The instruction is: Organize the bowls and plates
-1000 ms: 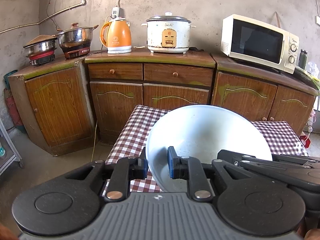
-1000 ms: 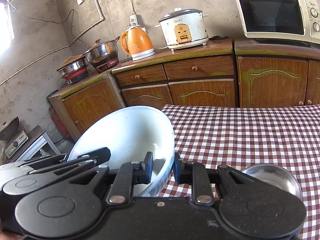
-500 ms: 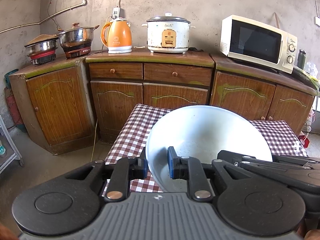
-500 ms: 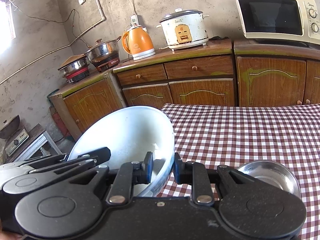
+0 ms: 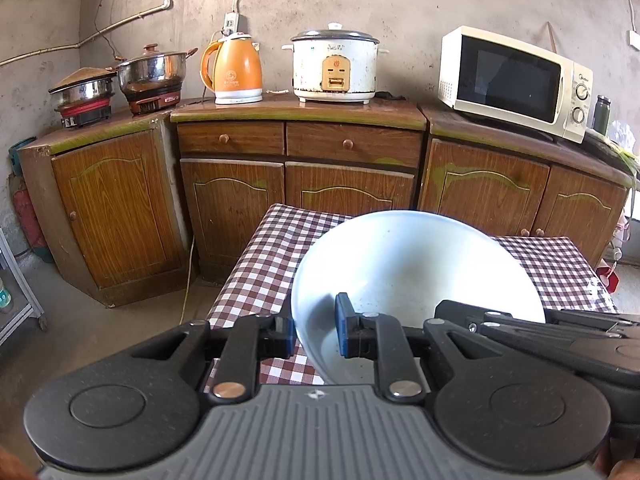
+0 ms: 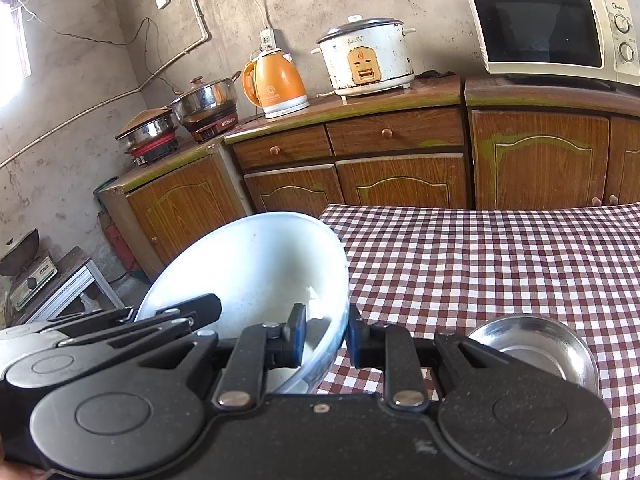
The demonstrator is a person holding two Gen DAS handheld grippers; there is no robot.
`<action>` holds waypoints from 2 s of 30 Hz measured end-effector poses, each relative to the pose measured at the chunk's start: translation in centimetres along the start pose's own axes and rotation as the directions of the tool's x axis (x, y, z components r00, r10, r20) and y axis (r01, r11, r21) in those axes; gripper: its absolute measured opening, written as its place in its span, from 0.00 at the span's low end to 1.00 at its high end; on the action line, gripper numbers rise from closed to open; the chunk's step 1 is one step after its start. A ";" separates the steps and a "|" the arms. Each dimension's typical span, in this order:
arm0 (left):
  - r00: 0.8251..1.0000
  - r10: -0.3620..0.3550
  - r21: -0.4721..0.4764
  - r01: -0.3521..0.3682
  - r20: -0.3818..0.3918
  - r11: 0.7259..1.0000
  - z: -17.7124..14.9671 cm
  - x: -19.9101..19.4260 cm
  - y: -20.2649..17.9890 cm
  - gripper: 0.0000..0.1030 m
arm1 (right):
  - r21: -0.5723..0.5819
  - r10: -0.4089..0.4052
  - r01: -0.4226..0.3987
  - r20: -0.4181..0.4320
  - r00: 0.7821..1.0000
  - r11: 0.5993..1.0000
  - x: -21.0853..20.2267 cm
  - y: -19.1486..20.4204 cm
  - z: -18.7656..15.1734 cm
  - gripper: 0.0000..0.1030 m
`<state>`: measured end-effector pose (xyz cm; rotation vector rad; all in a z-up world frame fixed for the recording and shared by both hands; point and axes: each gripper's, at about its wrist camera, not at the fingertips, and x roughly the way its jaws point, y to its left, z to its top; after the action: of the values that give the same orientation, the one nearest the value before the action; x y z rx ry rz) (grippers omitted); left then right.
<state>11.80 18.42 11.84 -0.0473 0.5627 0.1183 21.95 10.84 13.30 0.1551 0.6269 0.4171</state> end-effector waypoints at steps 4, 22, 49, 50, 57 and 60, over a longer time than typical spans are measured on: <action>1.000 0.001 0.003 -0.001 0.000 1.000 -0.3 0.0 -0.1 0.19 | 0.001 0.000 0.000 -0.001 1.000 1.000 -0.1 -0.1 -0.1 0.26; 1.000 0.002 0.014 -0.002 -0.016 1.000 -1.3 0.2 -0.3 0.19 | 0.010 -0.005 0.005 -0.017 1.000 1.000 0.4 -0.4 -1.4 0.26; 1.000 0.003 0.022 -0.003 -0.023 1.000 -2.6 -0.2 0.1 0.19 | 0.006 -0.005 0.005 -0.031 1.000 1.000 0.8 -0.5 -2.4 0.26; 1.000 0.003 0.022 -0.003 -0.022 1.000 -2.7 -0.2 0.2 0.19 | 0.006 -0.005 0.005 -0.031 1.000 1.000 0.8 -0.6 -2.5 0.26; 1.000 0.002 0.026 -0.002 -0.025 1.000 -2.9 -0.3 0.0 0.19 | 0.004 -0.008 0.008 -0.031 0.999 1.000 0.7 -0.7 -2.7 0.26; 1.000 0.001 0.026 -0.001 -0.027 1.000 -3.1 -0.3 0.0 0.19 | 0.003 -0.009 0.009 -0.032 0.999 1.000 0.7 -0.7 -2.8 0.26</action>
<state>9.89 18.18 9.42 -0.0234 0.5910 0.1114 20.99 10.53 10.53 0.1490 0.6592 0.4109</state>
